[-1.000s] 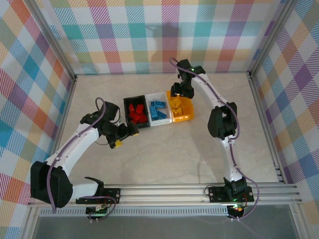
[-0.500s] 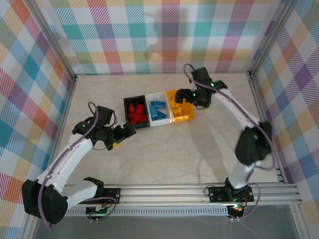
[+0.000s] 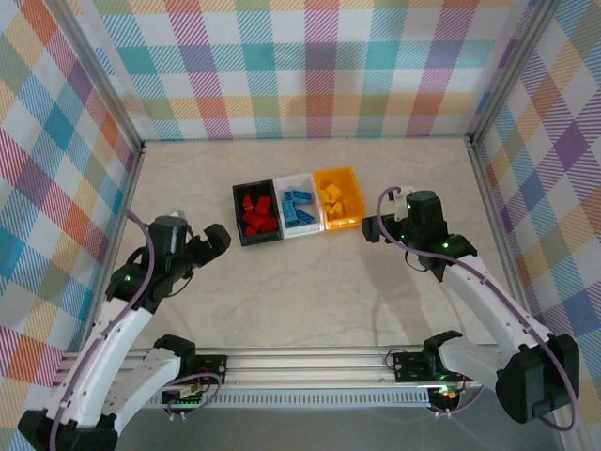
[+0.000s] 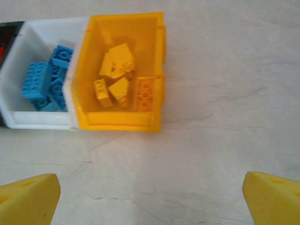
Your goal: Sort the legos into containers by color
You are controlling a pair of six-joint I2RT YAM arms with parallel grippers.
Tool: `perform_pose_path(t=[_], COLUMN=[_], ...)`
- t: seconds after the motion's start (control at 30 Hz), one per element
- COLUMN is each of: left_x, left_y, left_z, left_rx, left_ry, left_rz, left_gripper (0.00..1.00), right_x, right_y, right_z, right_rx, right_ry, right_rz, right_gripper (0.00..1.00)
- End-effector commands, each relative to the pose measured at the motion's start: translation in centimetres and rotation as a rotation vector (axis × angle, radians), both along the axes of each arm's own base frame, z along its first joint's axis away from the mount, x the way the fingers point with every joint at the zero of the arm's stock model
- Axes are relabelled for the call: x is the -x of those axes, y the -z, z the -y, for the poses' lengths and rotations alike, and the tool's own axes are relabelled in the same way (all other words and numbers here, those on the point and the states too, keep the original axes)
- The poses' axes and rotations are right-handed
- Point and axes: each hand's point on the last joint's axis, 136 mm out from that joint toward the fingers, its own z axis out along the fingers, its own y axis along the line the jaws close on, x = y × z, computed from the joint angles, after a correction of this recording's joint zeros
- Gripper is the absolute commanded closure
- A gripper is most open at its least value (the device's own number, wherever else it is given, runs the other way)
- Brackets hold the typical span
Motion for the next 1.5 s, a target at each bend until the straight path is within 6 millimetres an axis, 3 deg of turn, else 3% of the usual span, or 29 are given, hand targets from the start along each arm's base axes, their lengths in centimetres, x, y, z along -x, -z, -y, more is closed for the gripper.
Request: perform_pose_path(t=[0.0,0.27,0.4,0.53,0.8,1.03,1.47], left_x=[0.0,1.8,1.9,1.3,-0.1,-2.2,-7.7], left_y=[-0.8,-0.1,-0.2,-0.5,-0.4,0.1,5.0], left_z=[-3.2,-4.7,-5.3,-5.7,-6.7,-7.1,-6.7], left_rx=[-0.101,-0.166,-0.228,-0.255,-0.327,-0.442,-0.656], left_ry=[-0.116,-0.13,-0.131,-0.145,-0.201,-0.199,-0.129], left_rz=[0.125,0.138,0.138,0.171,0.165,0.175,0.182], left_gripper=[0.0,0.0,0.0,0.0,0.0,0.0,0.0], right_x=[-1.2,-5.5,-7.2,-7.9,-8.0,-7.9,-7.9], right_y=[0.3,4.1,6.9,7.5,8.6,9.7,9.8], right_z=[1.4,4.2,5.5,7.0,6.8,9.2,9.1], right_rx=[0.068,0.092,0.143,0.086,0.005,-0.042,-0.045], right_ry=[0.008,0.067,0.057,0.105,0.104,0.208,0.205], right_rz=[0.082,0.141,0.137,0.168,0.207,0.267,0.261], right_gripper=[0.0,0.0,0.0,0.0,0.0,0.0,0.0])
